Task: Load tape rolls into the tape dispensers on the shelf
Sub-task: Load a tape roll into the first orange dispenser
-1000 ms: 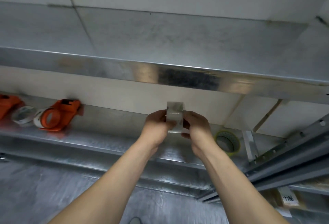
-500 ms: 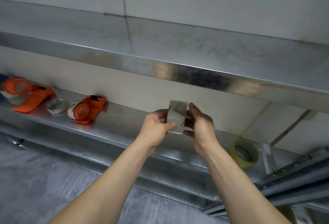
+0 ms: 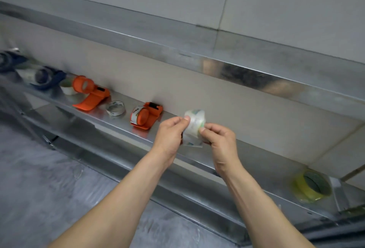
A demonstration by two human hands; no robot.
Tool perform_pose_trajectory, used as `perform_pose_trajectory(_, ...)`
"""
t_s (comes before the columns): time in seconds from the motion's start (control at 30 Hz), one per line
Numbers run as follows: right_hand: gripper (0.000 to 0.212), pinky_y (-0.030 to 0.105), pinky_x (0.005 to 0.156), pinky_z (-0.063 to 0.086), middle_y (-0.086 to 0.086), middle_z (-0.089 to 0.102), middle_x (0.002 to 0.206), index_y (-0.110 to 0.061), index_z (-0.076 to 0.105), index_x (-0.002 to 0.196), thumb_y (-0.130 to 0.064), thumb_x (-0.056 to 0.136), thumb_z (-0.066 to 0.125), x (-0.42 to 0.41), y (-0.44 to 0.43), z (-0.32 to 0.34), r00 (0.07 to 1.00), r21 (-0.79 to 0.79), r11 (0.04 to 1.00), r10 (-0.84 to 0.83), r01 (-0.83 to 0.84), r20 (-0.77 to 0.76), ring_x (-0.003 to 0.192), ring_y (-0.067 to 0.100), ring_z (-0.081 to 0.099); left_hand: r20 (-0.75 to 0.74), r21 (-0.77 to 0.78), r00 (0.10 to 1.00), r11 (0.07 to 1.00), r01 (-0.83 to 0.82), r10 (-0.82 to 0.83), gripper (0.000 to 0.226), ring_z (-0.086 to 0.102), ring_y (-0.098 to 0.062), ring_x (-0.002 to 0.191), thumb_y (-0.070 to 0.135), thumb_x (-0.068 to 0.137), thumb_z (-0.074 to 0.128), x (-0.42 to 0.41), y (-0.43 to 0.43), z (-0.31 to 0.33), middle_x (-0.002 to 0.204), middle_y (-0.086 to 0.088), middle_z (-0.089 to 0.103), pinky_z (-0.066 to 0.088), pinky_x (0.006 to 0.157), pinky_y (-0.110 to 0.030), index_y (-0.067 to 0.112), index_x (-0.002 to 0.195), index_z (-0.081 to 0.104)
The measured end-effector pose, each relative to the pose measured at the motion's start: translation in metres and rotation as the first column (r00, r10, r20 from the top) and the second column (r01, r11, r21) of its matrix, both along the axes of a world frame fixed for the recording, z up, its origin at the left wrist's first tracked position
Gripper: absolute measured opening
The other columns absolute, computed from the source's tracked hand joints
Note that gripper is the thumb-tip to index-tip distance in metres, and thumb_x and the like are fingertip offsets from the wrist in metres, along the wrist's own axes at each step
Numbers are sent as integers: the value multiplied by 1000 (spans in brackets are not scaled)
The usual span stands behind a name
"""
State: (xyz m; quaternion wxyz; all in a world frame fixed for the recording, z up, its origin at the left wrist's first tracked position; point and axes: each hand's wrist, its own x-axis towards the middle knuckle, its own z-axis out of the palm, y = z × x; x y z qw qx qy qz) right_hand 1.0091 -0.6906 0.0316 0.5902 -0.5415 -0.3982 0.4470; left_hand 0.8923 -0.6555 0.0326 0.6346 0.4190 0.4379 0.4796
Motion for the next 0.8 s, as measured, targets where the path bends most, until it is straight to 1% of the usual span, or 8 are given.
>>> perform_pose_trajectory(0.13, 22, 22, 65, 50, 0, 74, 75, -20, 79, 73, -11, 65, 62, -45, 5, 5, 999, 10, 1000, 29, -28, -31, 72, 14, 63, 14, 44, 999, 998, -35, 35, 34, 59, -16, 64, 12, 96, 55, -49, 2, 2, 68, -4, 66, 49, 63, -28, 16, 66, 71)
perform_pose_trajectory(0.2, 15, 28, 65, 46, 3, 70, 75, -17, 78, 72, -20, 71, 64, -68, 9, 10, 995, -8, 1000, -6, 6, -101, 74, 18, 60, 18, 71, 999, 996, -49, 48, 32, 58, -19, 69, 11, 96, 55, -71, 3, 4, 72, -7, 65, 47, 68, -30, 16, 68, 70)
perform_pose_trajectory(0.3, 21, 28, 61, 43, 2, 68, 76, -16, 75, 73, -26, 89, 65, -98, 17, 17, 991, -46, 998, -41, 36, -125, 74, 15, 60, 16, 98, 998, 993, -64, 63, 35, 59, -13, 62, 8, 95, 55, -102, 4, 8, 67, -4, 65, 48, 60, -23, 16, 65, 70)
perform_pose_trajectory(0.43, 26, 24, 53, 48, -1, 69, 74, -15, 74, 81, -25, 97, 57, -131, 26, 23, 988, -60, 998, 6, -15, -152, 65, 6, 64, 4, 127, 997, 989, -81, 81, 22, 57, -14, 60, 7, 94, 55, -136, 2, 8, 69, -10, 64, 47, 58, -22, -6, 82, 68)
perform_pose_trajectory(0.5, 22, 23, 51, 47, 4, 66, 75, -13, 72, 81, -25, 96, 60, -146, 29, 24, 985, -71, 997, 17, -30, -172, 65, 12, 62, 7, 133, 996, 987, -93, 93, 20, 57, -16, 61, 6, 92, 56, -151, 2, 7, 70, -12, 63, 47, 59, -23, -5, 82, 69)
perform_pose_trajectory(0.6, 16, 30, 59, 37, 14, 50, 77, -5, 64, 82, -20, 88, 64, -163, 36, 23, 984, -62, 997, 29, -40, -173, 72, 25, 46, 4, 147, 995, 984, -103, 104, 16, 57, -14, 59, 9, 79, 61, -167, 0, 11, 67, -9, 64, 45, 57, -21, 12, 68, 73)
perform_pose_trajectory(0.67, 17, 33, 60, 31, 13, 45, 79, -7, 62, 84, -22, 78, 65, -174, 40, 23, 984, -38, 998, 44, -52, -172, 72, 26, 39, 18, 129, 987, 979, -159, 158, 14, 55, -12, 60, 13, 71, 60, -176, -3, 14, 65, -5, 63, 43, 57, -22, 15, 65, 72)
perform_pose_trajectory(0.8, 16, 35, 61, 27, 11, 37, 72, -5, 58, 74, -20, 69, 62, -192, 44, 26, 982, 29, 992, 122, -119, -144, 68, 23, 31, 50, 88, 960, 956, -279, 276, 14, 53, -15, 65, 22, 74, 61, -193, -5, 19, 65, -2, 58, 39, 66, -33, 9, 70, 68)
